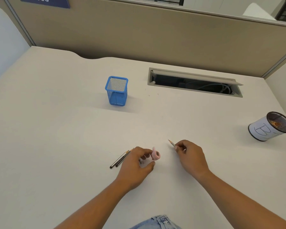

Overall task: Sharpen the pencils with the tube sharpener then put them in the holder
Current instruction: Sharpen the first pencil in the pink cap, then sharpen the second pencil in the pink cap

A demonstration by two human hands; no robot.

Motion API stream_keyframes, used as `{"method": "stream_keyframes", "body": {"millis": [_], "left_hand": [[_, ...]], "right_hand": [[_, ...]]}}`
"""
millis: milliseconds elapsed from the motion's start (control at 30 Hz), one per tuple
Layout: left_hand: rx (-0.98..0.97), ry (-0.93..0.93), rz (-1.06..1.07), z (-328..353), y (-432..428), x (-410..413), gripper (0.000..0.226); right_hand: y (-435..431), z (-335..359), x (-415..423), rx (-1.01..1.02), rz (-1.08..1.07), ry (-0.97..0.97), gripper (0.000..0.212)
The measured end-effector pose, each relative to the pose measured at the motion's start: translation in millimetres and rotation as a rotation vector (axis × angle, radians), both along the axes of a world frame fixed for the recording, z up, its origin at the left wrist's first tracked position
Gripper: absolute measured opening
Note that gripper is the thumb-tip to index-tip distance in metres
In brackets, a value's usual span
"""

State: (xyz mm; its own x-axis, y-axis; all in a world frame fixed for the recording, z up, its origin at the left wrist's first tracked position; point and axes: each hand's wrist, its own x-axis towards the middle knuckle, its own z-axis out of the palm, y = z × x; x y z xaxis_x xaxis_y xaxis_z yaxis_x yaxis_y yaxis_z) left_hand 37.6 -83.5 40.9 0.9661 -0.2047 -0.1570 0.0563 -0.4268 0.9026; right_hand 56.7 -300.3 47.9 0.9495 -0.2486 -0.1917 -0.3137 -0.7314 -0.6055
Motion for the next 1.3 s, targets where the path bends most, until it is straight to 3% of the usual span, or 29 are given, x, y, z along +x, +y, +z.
{"method": "stream_keyframes", "body": {"millis": [167, 300, 667, 867, 1100, 1300], "left_hand": [[0.044, -0.006, 0.004, -1.6, 0.9, 1.3, 0.024], [0.065, 0.009, 0.013, -4.1, 1.0, 2.2, 0.023], [0.054, 0.035, 0.058, -4.6, 2.0, 3.4, 0.023], [0.024, 0.052, 0.077, 0.3, 6.7, -2.2, 0.024], [0.008, 0.035, 0.148, 10.6, 35.4, -22.0, 0.028], [0.007, 0.036, 0.215, 15.5, 55.8, -39.2, 0.033]], "right_hand": [[4.4, -5.2, 9.0, -0.240, 0.113, -0.041, 0.010], [4.8, -8.9, 13.3, -0.308, 0.164, -0.068, 0.009], [1.9, -13.3, 13.7, -0.288, 0.162, -0.079, 0.016], [7.4, -10.1, 3.5, -0.266, 0.179, -0.186, 0.021], [42.1, -3.5, -9.1, -0.159, 0.329, -0.194, 0.017], [78.7, -5.5, -8.1, -0.124, 0.589, -0.155, 0.020]]}}
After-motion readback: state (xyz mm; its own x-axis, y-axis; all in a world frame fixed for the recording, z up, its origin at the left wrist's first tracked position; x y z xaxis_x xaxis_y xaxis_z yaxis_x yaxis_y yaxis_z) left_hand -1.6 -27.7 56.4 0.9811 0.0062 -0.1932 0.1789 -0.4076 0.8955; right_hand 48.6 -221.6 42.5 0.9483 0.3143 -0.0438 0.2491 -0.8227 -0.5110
